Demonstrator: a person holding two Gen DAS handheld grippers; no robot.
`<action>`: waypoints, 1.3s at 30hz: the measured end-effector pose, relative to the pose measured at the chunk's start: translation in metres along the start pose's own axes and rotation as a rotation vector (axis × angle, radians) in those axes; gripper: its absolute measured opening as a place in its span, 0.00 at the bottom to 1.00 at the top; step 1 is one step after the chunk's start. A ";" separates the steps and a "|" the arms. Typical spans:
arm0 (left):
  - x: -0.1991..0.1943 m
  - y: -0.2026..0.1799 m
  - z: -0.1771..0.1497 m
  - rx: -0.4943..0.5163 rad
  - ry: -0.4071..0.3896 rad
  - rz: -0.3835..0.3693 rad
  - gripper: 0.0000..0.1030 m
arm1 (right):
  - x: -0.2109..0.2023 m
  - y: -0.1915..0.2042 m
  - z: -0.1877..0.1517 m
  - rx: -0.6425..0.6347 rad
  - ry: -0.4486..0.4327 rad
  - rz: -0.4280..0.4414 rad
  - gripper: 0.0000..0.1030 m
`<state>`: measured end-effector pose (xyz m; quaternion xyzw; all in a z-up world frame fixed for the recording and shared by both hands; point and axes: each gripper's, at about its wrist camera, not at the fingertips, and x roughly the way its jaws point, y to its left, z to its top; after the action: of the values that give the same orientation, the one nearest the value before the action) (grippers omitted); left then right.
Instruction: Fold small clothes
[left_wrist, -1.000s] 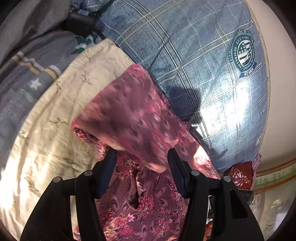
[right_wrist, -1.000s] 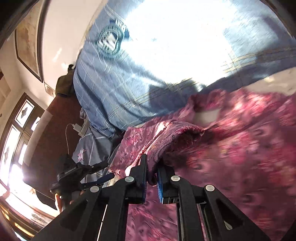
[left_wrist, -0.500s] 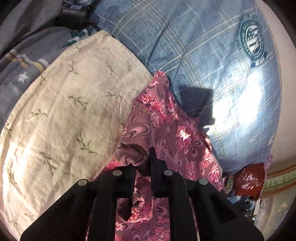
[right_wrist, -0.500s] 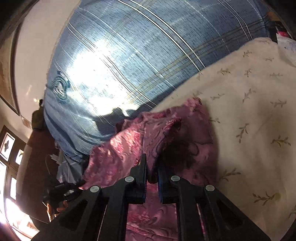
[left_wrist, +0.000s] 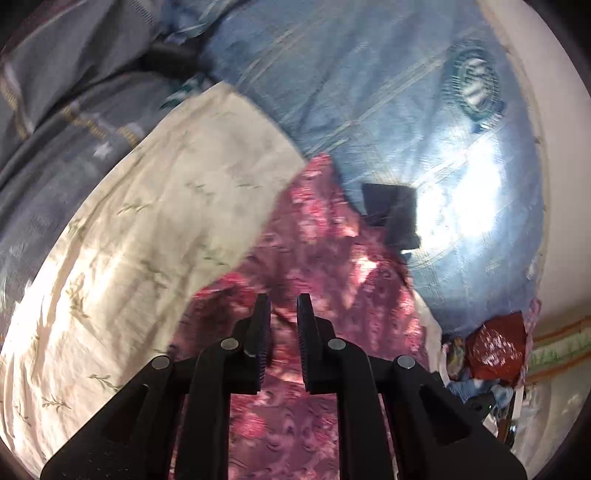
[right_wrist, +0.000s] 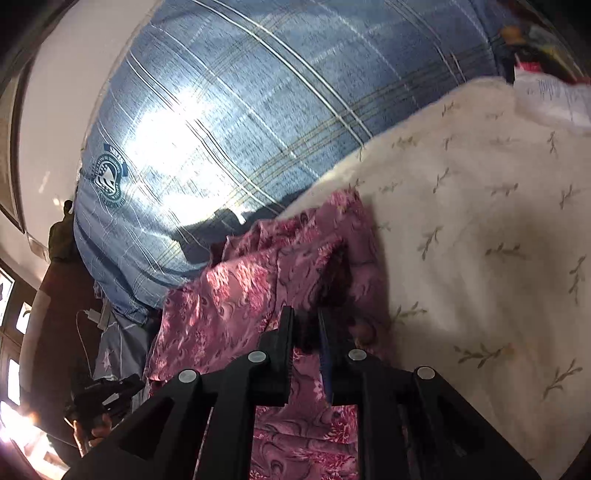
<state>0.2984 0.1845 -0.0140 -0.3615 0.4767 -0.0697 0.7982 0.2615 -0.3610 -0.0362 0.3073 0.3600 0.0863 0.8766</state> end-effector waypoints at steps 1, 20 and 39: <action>0.000 -0.009 0.001 0.033 -0.005 0.004 0.16 | -0.002 0.007 0.002 -0.028 -0.008 0.022 0.15; -0.035 0.026 -0.051 0.258 0.179 0.212 0.47 | -0.073 -0.020 -0.066 -0.104 0.192 -0.107 0.23; -0.095 0.129 -0.168 0.067 0.324 0.109 0.54 | -0.139 -0.038 -0.219 -0.159 0.541 -0.011 0.30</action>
<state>0.0811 0.2361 -0.0777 -0.2921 0.6155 -0.0996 0.7252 0.0084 -0.3387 -0.0995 0.2014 0.5748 0.1885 0.7704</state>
